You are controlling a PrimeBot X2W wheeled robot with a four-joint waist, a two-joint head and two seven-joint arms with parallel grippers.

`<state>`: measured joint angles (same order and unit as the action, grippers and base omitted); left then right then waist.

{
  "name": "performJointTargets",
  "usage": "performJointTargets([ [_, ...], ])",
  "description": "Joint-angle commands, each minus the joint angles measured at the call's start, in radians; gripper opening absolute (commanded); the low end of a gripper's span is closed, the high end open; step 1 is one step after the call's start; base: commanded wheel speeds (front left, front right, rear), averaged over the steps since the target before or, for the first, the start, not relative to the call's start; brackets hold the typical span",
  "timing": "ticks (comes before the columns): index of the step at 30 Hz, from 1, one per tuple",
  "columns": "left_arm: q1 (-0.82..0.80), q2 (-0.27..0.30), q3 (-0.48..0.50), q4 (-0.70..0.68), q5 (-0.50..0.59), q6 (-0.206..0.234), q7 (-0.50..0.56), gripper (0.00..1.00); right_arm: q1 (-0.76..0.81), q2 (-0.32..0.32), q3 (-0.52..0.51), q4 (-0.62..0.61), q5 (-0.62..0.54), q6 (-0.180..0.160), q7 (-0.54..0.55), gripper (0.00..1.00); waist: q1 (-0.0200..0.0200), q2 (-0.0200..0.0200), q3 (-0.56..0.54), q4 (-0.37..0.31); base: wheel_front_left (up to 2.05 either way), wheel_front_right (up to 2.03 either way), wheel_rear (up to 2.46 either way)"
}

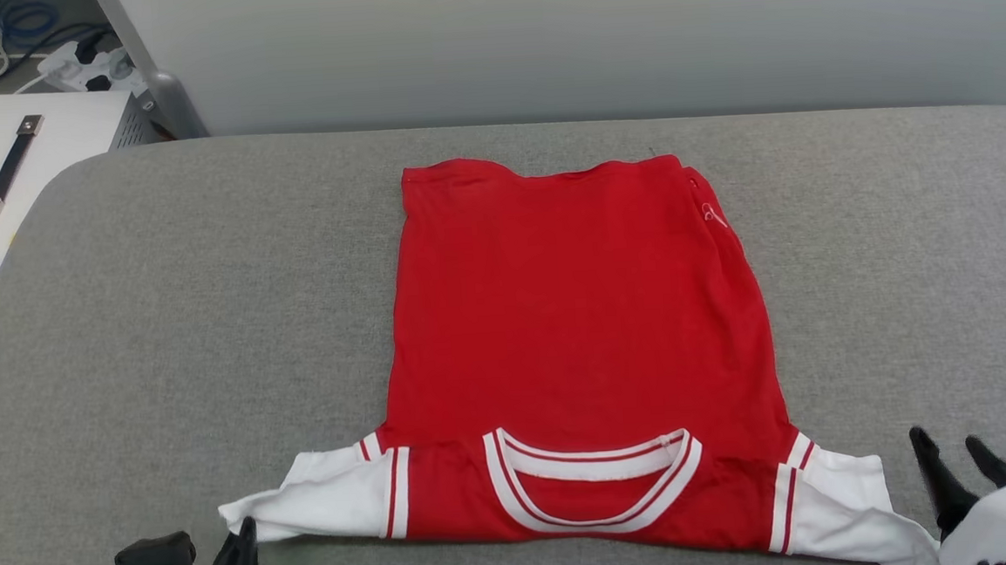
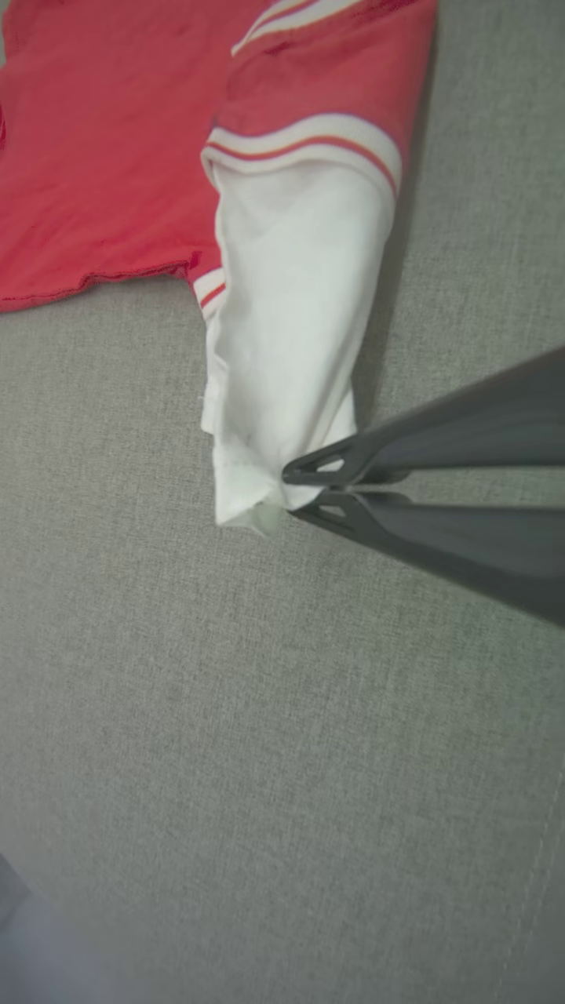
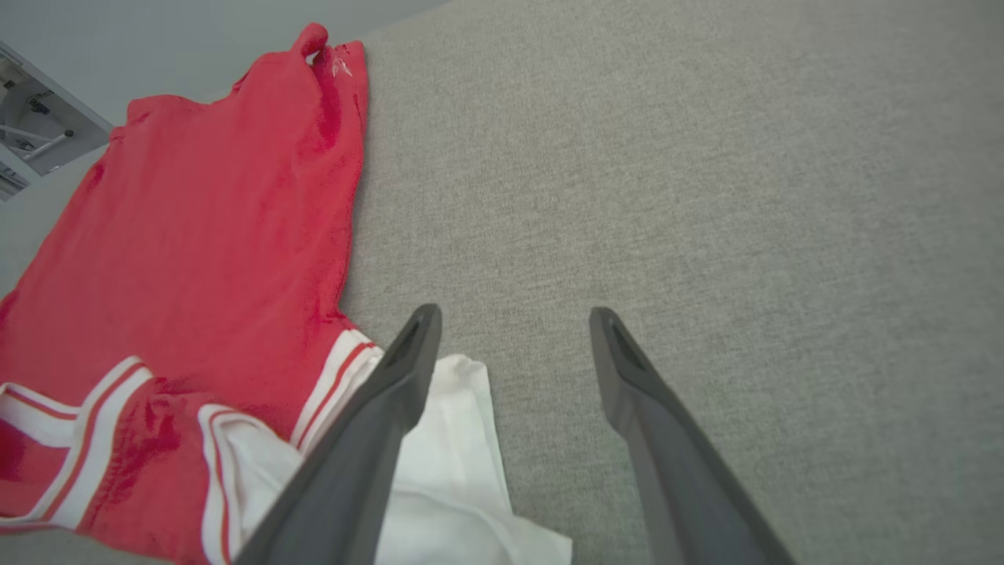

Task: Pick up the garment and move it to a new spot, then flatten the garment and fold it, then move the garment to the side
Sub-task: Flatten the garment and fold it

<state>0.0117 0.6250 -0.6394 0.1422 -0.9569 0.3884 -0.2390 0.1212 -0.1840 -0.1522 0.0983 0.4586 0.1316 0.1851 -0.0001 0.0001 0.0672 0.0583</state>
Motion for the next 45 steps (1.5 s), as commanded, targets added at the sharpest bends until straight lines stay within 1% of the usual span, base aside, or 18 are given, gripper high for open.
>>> performJointTargets([
  [1, -0.031, -0.008, 0.002, -0.016, 0.022, 0.01, -0.01, 0.0, -0.053, -0.013, -0.004, 0.001, -0.005, -0.001, -0.004, 1.0, 0.0001, -0.0001, 0.027, 0.026, 0.0, 0.0, 0.0],
  [4, -0.061, -0.013, -0.008, -0.051, 0.05, 0.023, -0.01, 0.0, -0.154, -0.045, -0.013, 0.038, 0.008, -0.001, 0.01, 1.0, 0.0001, -0.0001, 0.054, 0.051, 0.0, 0.0, 0.0],
  [6, -0.087, -0.02, -0.025, -0.087, 0.077, 0.037, -0.002, 0.0, -0.222, -0.079, -0.017, 0.082, 0.015, -0.001, 0.026, 1.0, 0.0001, -0.0001, 0.074, 0.079, 0.0, 0.0, 0.0],
  [9, -0.119, -0.03, -0.044, -0.146, 0.115, 0.07, 0.009, 0.0, -0.323, -0.123, -0.01, 0.155, 0.034, -0.001, 0.057, 1.0, 0.0001, -0.0001, 0.104, 0.114, 0.0, 0.0, 0.0],
  [12, -0.15, -0.04, -0.053, -0.185, 0.145, 0.081, 0.006, 0.0, -0.432, -0.166, 0.007, 0.234, 0.052, -0.001, 0.113, 1.0, 0.0001, -0.0001, 0.14, 0.15, 0.0, 0.0, 0.0],
  [15, -0.18, -0.053, -0.062, -0.219, 0.174, 0.086, 0.002, 0.0, -0.546, -0.214, 0.044, 0.308, 0.072, -0.001, 0.205, 1.0, 0.0001, -0.0001, 0.183, 0.184, 0.0, 0.0, 0.0],
  [20, -0.228, -0.083, -0.079, -0.261, 0.213, 0.091, -0.002, 0.0, -0.726, -0.275, 0.087, 0.405, 0.099, -0.001, 0.365, 1.0, 0.0001, -0.0001, 0.252, 0.238, 0.0, 0.0, 0.0],
  [25, -0.281, -0.126, -0.094, -0.273, 0.236, 0.081, -0.005, 0.0, -0.875, -0.326, 0.128, 0.453, 0.104, -0.001, 0.516, 1.0, 0.0001, -0.0001, 0.326, 0.293, 0.0, 0.0, 0.0],
  [30, -0.323, -0.166, -0.099, -0.274, 0.262, 0.066, -0.012, 0.0, -0.989, -0.341, 0.183, 0.471, 0.084, -0.001, 0.599, 1.0, 0.0001, -0.0001, 0.379, 0.331, 0.0, 0.0, 0.0],
  [35, -0.34, -0.196, -0.093, -0.268, 0.278, 0.053, -0.018, 0.0, -1.054, -0.347, 0.234, 0.486, 0.063, -0.001, 0.649, 1.0, 0.0001, -0.0001, 0.416, 0.353, 0.0, 0.0, 0.0],
  [37, -0.341, -0.207, -0.089, -0.26, 0.282, 0.046, -0.019, 0.0, -1.06, -0.345, 0.254, 0.499, 0.06, -0.001, 0.669, 1.0, 0.0001, -0.0001, 0.425, 0.358, 0.0, 0.0, 0.0],
  [40, -0.336, -0.222, -0.08, -0.246, 0.286, 0.036, -0.021, 0.0, -1.039, -0.344, 0.273, 0.55, 0.057, -0.001, 0.744, 1.0, 0.0001, -0.0001, 0.427, 0.361, 0.0, 0.0, 0.0],
  [44, -0.328, -0.236, -0.068, -0.23, 0.292, 0.022, -0.022, 0.0, -1.01, -0.341, 0.273, 0.598, 0.055, -0.001, 0.827, 1.0, 0.0001, -0.0001, 0.424, 0.362, 0.0, 0.0, 0.0],
  [45, -0.327, -0.238, -0.065, -0.228, 0.294, 0.02, -0.022, 0.0, -1.006, -0.339, 0.272, 0.6, 0.057, -0.001, 0.836, 0.5, 0.0001, -0.0001, 0.423, 0.361, 0.0, 0.0, 0.0],
])
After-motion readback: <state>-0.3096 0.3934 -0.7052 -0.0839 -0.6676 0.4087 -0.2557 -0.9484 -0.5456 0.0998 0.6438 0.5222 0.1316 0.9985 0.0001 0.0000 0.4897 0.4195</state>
